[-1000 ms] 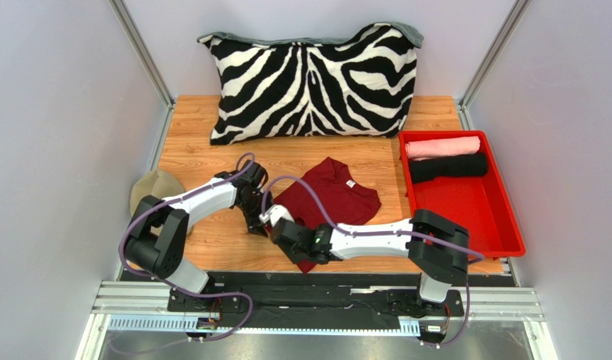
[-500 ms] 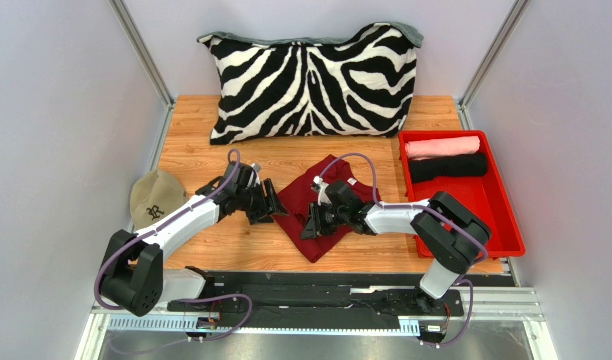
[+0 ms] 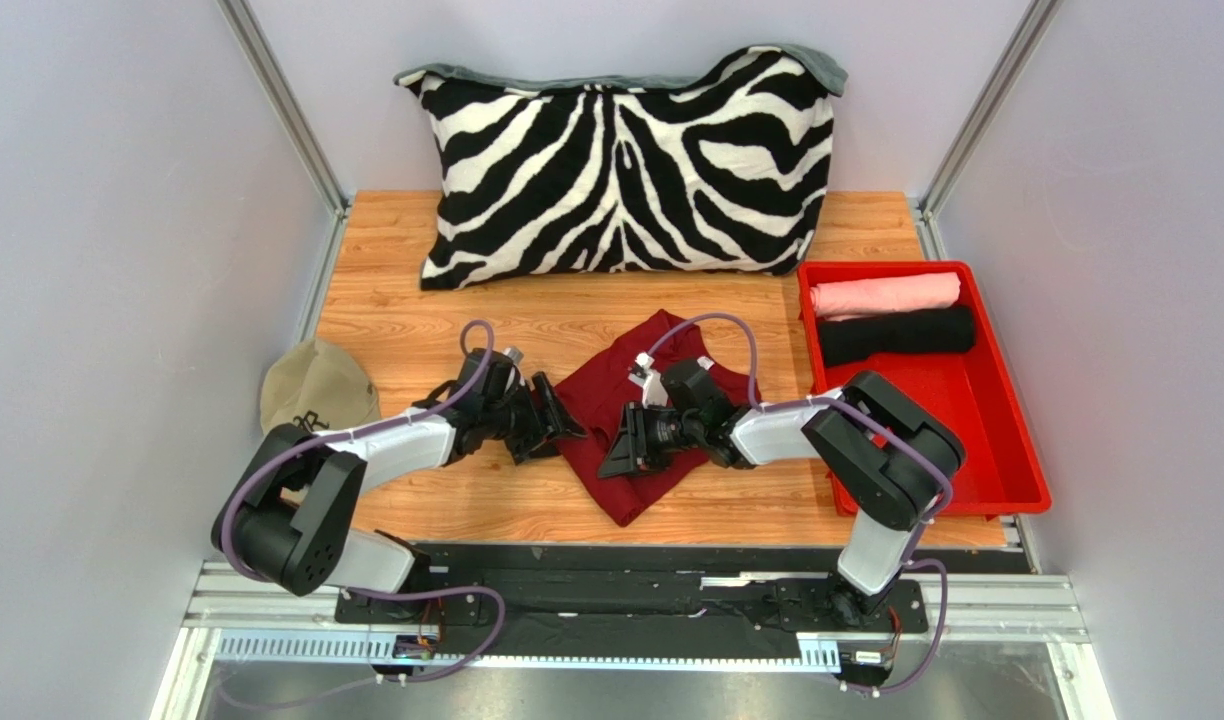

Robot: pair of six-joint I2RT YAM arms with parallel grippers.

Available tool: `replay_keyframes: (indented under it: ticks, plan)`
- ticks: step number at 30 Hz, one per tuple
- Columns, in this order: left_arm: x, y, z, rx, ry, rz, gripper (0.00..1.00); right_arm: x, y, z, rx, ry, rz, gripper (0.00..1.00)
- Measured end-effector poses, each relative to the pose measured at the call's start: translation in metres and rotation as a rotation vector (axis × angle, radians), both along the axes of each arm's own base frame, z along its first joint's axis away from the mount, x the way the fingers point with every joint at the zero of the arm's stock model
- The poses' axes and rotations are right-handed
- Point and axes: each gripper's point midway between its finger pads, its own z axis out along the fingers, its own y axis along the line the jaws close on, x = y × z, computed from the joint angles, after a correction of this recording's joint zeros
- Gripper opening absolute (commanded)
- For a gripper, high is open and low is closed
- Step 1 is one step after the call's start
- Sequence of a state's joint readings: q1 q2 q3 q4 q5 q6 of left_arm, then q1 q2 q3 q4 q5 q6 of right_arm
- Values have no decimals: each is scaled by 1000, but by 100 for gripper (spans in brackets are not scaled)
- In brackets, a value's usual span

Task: Roll the t-shirts
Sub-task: Roll the T-shirt to the center of the board.

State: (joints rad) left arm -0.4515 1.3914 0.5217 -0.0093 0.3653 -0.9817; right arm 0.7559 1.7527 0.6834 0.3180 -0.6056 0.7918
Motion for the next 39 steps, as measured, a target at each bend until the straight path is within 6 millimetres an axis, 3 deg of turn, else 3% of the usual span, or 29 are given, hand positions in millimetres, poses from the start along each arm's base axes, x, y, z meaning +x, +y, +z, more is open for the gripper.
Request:
replay_keyframes:
  ticks: [3, 5, 7, 10, 15, 20, 23, 26, 29, 34, 36, 39]
  plan:
    - [4, -2, -2, 9, -7, 28, 52, 0, -1, 0, 1, 6, -4, 37]
    - [5, 0, -5, 28, -1, 48, 35, 0, -1, 0, -2, 7, -6, 48]
    - [4, 3, -9, 56, 18, 60, 21, 0, -4, 0, -16, 4, -12, 54]
    - [6, 3, -7, 87, 43, 64, 16, -3, -10, 6, -62, -47, -14, 61]
    - [4, 9, -2, 161, 95, 59, 15, -23, -12, 29, -197, -261, 30, 69]
    - [-5, 16, 2, 228, 157, 23, 15, -47, 3, 61, -327, -567, 97, 72]
    - [-12, 20, 1, 263, 199, -1, 15, -55, 15, 69, -415, -717, 141, 72]
    - [-17, 23, 0, 292, 236, -25, 15, -59, 28, 62, -530, -836, 192, 74]
    - [-20, 25, 2, 310, 257, -41, 15, -63, 36, 41, -669, -933, 255, 74]
    - [-22, 25, 1, 327, 282, -66, 15, -66, 27, 7, -888, -1036, 360, 69]
    - [-24, 26, 1, 329, 292, -73, 16, -64, 23, 1, -940, -1055, 374, 61]
    - [-25, 25, 2, 327, 300, -79, 16, -59, 14, -1, -997, -1075, 366, 56]
